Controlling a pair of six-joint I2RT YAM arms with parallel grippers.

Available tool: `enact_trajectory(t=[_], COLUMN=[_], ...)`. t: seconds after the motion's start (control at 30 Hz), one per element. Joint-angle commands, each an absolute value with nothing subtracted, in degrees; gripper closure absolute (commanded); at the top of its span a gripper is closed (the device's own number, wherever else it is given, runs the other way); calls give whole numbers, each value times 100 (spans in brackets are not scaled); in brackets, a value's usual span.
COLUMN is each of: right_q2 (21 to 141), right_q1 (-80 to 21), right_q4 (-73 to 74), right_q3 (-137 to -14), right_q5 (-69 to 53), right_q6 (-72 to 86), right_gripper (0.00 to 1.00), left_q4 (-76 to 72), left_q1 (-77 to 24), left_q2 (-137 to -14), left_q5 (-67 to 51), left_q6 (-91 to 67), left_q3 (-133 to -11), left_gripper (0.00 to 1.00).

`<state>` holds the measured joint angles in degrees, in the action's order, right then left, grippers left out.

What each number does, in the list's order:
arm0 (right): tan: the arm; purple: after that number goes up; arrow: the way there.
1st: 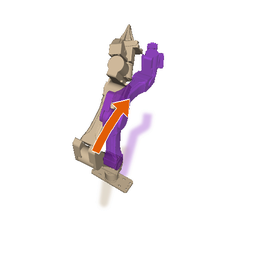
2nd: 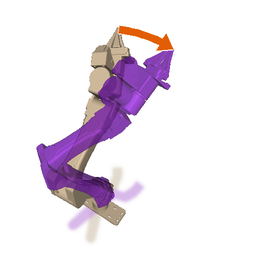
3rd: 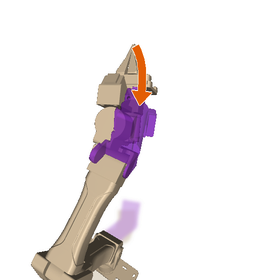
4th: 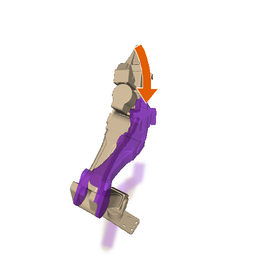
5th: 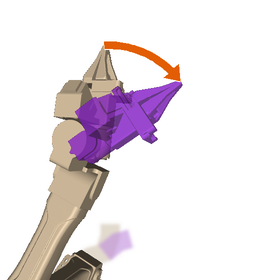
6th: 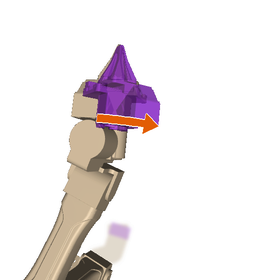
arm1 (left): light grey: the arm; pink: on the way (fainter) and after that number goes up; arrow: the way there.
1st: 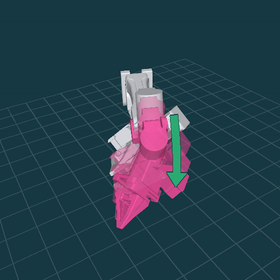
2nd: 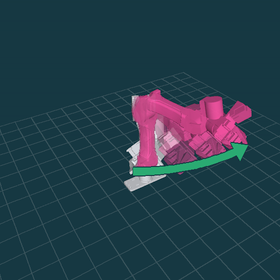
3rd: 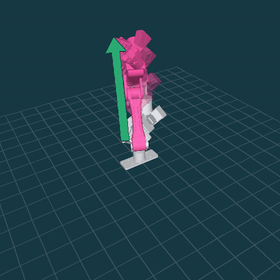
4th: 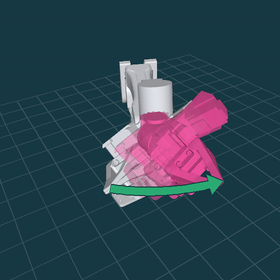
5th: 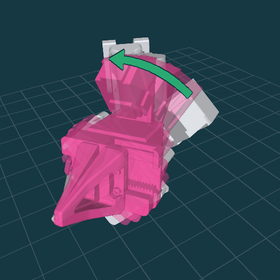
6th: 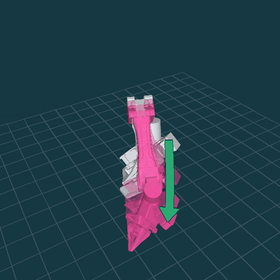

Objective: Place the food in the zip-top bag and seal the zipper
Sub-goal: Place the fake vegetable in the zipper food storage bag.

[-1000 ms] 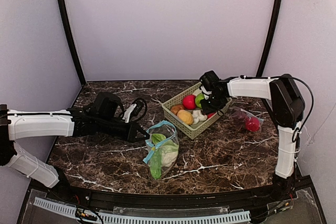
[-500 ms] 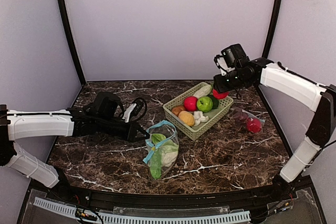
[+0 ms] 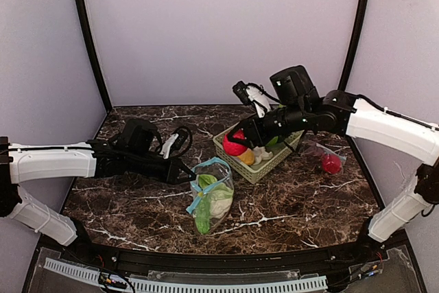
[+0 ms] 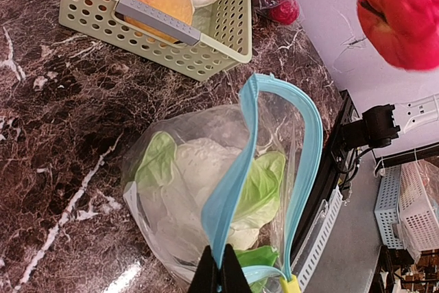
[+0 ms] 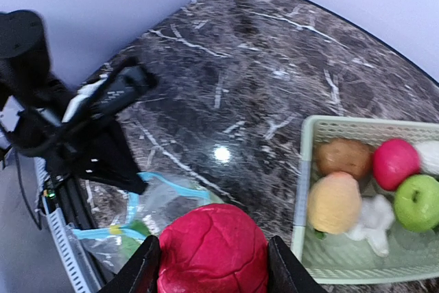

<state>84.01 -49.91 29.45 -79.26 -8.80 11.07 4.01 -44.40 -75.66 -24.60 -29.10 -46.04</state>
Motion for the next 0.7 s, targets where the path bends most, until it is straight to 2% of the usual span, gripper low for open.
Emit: enact_trajectory(t=[0.0, 0.3, 0.4, 0.47, 0.53, 0.67], right_q2=[8591, 9643, 9876, 9886, 9777, 9563], right_q1=[-5482, -6255, -6415, -6471, -6486, -6478], right_q4=[2059, 2215, 2465, 2564, 2598, 2688], right_q3=[-7808, -8366, -8583, -8605, -8552, -8508], right_q5=[-1389, -228, 254, 438, 529, 849], right_q6=[1309, 1265, 1157, 1119, 1117, 1106], right_gripper=[63, 62, 46, 30, 19, 12], left_q4=[504, 460, 464, 477, 492, 479], left_q1=[-4428, -4426, -4427, -4425, -4428, -4426], left_q2=[-7442, -7379, -7362, -7357, -7357, -7357], left_q5=[-2500, -2510, -2513, -2520, -2518, -2513], left_q6=[-2861, -2900, -2908, -2899, -2888, -2891], left_q3=[-4702, -4630, -4620, -4623, -4623, -4608], left_gripper=[99, 99, 99, 99, 99, 99])
